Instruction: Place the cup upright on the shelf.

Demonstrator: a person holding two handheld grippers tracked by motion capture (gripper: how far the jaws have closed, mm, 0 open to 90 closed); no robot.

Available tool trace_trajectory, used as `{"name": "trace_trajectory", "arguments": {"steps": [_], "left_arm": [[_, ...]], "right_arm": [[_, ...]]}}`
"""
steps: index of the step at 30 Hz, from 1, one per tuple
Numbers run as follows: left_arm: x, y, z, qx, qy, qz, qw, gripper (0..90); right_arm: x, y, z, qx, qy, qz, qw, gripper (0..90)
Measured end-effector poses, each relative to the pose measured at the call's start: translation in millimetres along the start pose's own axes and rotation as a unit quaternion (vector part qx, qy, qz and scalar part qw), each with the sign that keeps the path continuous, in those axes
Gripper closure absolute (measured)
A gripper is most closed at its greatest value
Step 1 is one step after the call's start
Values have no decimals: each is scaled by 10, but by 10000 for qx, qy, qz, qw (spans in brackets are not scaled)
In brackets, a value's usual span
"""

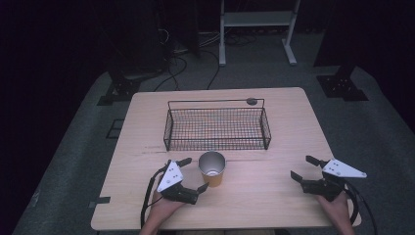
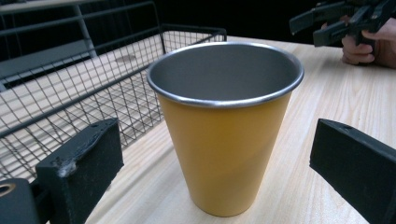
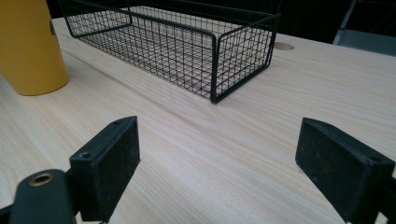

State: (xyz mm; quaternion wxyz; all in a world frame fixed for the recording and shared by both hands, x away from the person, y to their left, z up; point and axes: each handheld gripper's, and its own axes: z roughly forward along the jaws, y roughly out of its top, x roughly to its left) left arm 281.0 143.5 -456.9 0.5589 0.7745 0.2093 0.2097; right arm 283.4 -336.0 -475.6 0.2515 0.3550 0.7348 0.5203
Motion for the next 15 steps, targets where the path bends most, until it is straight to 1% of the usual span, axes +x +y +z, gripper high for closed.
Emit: {"name": "trace_trajectory", "arguments": {"steps": [4, 8, 11, 12, 15], "left_arm": [[-6, -3, 73, 66, -55, -68, 9999, 16], [-18, 1, 155, 126, -80, -45, 9999, 16], [-16, -4, 213, 141, -101, -129, 9998, 16], [-15, -2, 228, 172, -91, -116, 9997, 16], [-9, 8, 273, 163, -95, -128, 9997, 16]], "right_arm": [[1, 0, 0, 0, 8, -9, 10000, 127], [0, 0, -1, -1, 11, 2, 10000, 127], [1, 0, 0, -2, 10, -8, 10000, 127], [1, 0, 0, 2, 11, -1, 10000, 127], [-2, 0, 0, -9, 12, -8, 10000, 127]]}}
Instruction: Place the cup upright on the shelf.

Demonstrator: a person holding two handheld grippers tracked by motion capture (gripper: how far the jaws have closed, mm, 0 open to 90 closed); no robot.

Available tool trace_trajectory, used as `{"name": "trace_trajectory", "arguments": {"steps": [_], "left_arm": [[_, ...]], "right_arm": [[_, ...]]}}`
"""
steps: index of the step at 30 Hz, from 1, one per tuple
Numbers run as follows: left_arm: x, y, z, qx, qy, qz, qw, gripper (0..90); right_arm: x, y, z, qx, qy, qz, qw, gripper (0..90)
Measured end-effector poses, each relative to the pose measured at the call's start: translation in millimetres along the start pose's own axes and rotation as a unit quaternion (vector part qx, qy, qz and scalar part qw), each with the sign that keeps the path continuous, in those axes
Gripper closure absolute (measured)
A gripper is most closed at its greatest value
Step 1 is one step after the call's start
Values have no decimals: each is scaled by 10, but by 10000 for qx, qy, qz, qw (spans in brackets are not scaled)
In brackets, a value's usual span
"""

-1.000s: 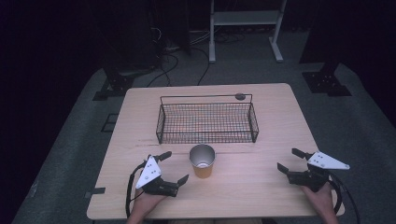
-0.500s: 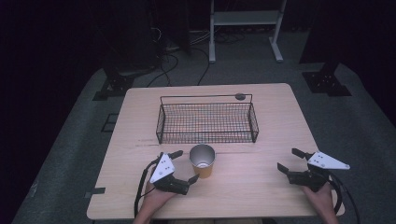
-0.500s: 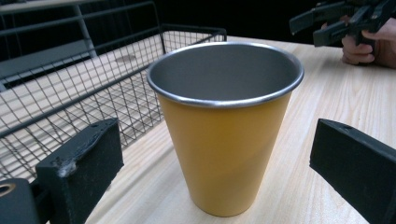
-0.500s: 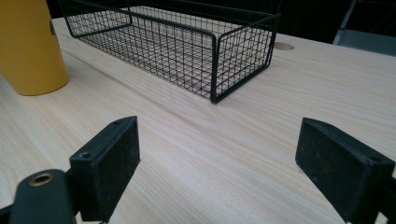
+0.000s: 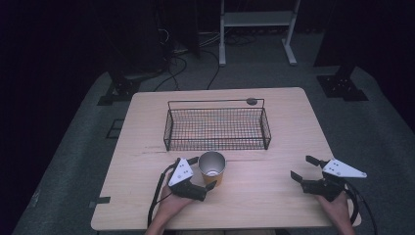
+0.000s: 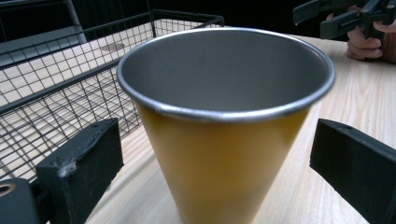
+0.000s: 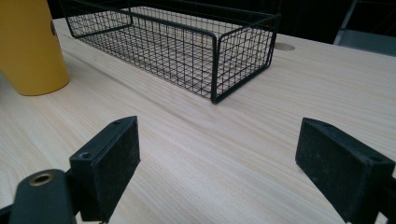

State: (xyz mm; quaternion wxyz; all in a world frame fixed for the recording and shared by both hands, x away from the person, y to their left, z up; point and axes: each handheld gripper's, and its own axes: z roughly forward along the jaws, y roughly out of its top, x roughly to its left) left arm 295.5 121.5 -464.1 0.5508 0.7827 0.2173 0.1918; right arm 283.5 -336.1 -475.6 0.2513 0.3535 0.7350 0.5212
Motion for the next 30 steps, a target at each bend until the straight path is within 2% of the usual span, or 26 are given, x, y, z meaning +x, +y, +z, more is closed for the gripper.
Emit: {"name": "trace_trajectory", "arguments": {"steps": [15, 21, 26, 30], "left_arm": [[-3, 86, 196, -63, -134, -113, 9998, 23], [20, 104, 179, -194, -189, -147, 9995, 106], [8, 112, 171, -204, -185, -117, 9996, 121], [23, 127, 155, -351, -236, -274, 9987, 123]], "right_arm": [[4, 0, -1, 0, 10, -10, 10000, 127], [4, 0, -2, -4, 20, -11, 10000, 127], [5, 0, -1, -2, 19, -17, 10000, 127], [6, 0, -1, 5, 19, -27, 10000, 127]]}}
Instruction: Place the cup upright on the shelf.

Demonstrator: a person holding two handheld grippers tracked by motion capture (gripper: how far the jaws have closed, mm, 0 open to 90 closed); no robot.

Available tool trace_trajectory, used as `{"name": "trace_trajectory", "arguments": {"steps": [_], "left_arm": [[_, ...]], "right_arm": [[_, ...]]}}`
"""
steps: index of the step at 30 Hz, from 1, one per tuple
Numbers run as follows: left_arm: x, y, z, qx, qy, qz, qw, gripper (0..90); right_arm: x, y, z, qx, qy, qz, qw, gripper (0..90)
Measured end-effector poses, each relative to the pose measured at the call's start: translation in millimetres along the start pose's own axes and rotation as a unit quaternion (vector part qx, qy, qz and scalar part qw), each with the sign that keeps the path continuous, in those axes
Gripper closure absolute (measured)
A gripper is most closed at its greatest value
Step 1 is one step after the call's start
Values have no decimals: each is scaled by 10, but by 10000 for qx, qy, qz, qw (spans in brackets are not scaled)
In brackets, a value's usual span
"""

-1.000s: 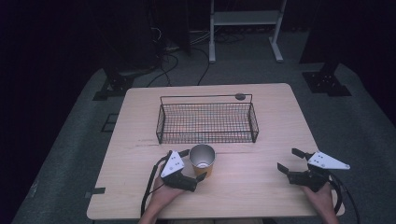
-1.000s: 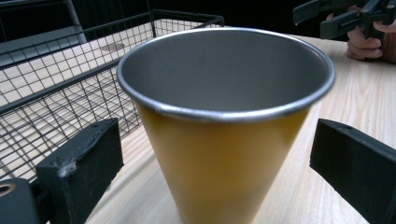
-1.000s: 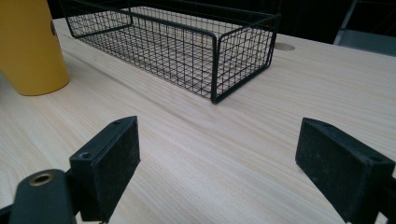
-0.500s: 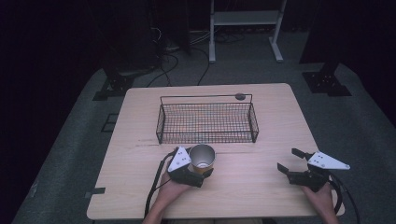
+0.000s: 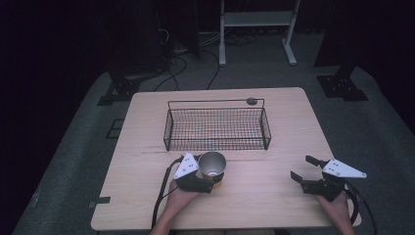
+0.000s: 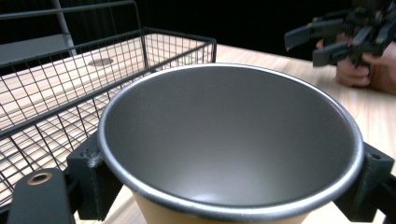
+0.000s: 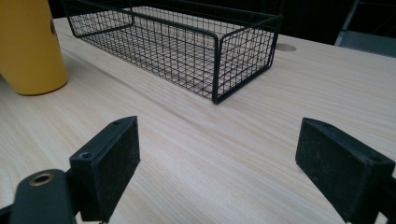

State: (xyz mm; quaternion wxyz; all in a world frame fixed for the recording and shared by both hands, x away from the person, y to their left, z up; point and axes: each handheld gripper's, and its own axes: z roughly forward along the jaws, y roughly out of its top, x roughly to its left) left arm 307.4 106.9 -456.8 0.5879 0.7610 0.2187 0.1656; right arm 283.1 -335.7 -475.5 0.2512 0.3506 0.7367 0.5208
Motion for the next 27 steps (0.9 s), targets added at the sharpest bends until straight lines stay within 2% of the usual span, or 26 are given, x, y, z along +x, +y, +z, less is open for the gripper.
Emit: {"name": "trace_trajectory", "arguments": {"steps": [7, 12, 16, 27], "left_arm": [[60, 197, -17, -107, -113, -12, 9999, 124], [121, 399, 16, -113, -169, 130, 9997, 124], [183, 532, 58, -139, -219, 157, 9995, 124], [427, 808, 161, -211, -276, 67, 9994, 125]], "right_arm": [[-1, 0, 1, -4, 0, 1, 10000, 127], [-4, 0, -1, -14, 2, 17, 10000, 127], [-4, 1, 0, -6, -3, 10, 10000, 127], [-12, 0, -3, -30, -4, 53, 10000, 127]]}}
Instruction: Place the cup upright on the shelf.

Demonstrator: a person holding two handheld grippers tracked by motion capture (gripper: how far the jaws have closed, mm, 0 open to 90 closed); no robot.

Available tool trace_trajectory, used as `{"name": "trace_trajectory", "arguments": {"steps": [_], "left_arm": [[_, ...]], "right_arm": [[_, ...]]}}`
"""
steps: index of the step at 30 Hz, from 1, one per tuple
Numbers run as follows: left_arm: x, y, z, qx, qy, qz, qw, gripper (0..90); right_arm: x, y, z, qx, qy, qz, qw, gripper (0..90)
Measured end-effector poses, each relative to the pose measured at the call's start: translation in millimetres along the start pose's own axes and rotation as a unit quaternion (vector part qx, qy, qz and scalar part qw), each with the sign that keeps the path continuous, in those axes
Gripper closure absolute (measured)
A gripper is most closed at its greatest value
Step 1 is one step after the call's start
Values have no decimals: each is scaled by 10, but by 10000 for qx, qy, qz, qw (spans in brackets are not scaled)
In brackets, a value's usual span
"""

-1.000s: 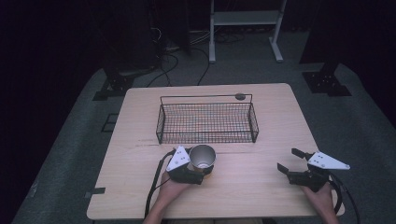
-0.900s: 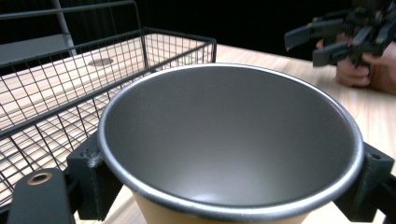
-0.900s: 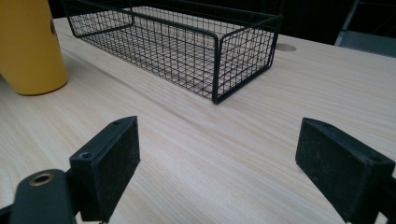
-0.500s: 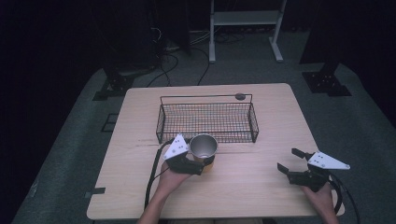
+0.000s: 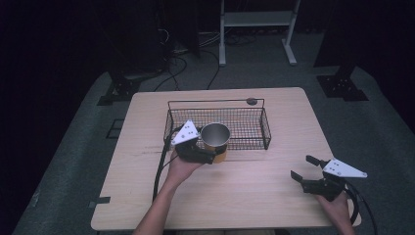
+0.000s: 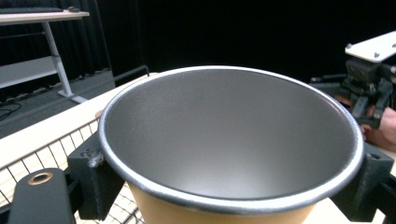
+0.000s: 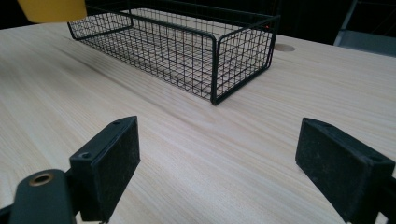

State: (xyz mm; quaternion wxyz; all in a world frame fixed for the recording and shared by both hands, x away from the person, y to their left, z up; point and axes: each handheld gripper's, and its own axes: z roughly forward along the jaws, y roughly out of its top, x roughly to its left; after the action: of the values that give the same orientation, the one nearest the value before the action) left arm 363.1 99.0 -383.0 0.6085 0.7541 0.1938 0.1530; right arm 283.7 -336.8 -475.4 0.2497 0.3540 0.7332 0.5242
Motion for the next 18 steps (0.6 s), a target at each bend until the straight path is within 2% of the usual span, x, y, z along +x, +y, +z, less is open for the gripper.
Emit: {"name": "trace_trajectory", "arguments": {"steps": [11, 18], "left_arm": [[240, 279, 107, -89, -26, -28, 10000, 125], [361, 358, 217, -41, -72, -60, 9999, 125]], "right_arm": [[-2, 2, 5, 19, -17, 11, 10000, 127], [-4, 2, 5, 14, -20, 21, 10000, 127]]}}
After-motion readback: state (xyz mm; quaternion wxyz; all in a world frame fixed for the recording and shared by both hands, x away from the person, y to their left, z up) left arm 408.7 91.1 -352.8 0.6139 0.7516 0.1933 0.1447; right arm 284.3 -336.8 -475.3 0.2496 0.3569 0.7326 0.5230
